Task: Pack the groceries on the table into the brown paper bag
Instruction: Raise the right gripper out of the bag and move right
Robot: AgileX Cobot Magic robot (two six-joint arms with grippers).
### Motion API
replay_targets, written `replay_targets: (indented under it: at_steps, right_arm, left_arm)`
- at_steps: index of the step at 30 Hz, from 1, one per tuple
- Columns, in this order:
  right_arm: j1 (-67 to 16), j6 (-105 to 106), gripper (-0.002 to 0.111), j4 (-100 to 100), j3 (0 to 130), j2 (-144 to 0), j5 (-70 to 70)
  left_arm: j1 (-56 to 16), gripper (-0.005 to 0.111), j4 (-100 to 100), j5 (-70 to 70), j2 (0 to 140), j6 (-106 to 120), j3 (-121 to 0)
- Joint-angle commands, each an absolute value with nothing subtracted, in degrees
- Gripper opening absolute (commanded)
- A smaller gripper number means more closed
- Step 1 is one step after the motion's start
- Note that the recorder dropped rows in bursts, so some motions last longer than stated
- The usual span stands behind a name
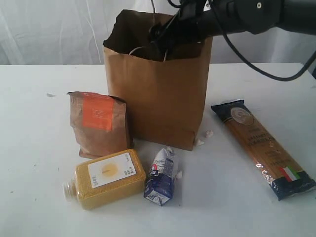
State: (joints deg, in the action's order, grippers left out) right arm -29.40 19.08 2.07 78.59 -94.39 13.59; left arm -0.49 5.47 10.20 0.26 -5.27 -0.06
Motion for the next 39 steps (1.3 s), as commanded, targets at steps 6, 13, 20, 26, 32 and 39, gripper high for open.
replay_targets:
  at_steps: [6,13,20,26,32,39]
  right_arm:
    - [-29.62,18.80,0.094,1.92,78.76,-85.39,10.73]
    - [-29.62,18.80,0.094,1.92,78.76,-79.29,15.81]
    - [-29.62,19.52,0.094,0.63,78.76,-74.26,27.38]
    - [-29.62,19.38,0.094,-6.85,78.76,-71.45,48.82]
    - [-29.62,17.22,0.094,-10.75,76.49,-71.44,66.34]
    - [-29.62,9.85,0.091,-9.55,68.71,-71.44,66.87]
  left_arm:
    - [-0.81,0.000,5.46,10.06,0.00,-5.14,0.00]
    - [-0.81,0.000,5.46,10.06,0.00,-5.14,0.00]
    - [-0.81,0.000,5.46,10.06,0.00,-5.14,0.00]
    - [-0.81,0.000,5.46,10.06,0.00,-5.14,0.00]
    - [-0.81,0.000,5.46,10.06,0.00,-5.14,0.00]
    - [-0.81,0.000,5.46,10.06,0.00,-5.14,0.00]
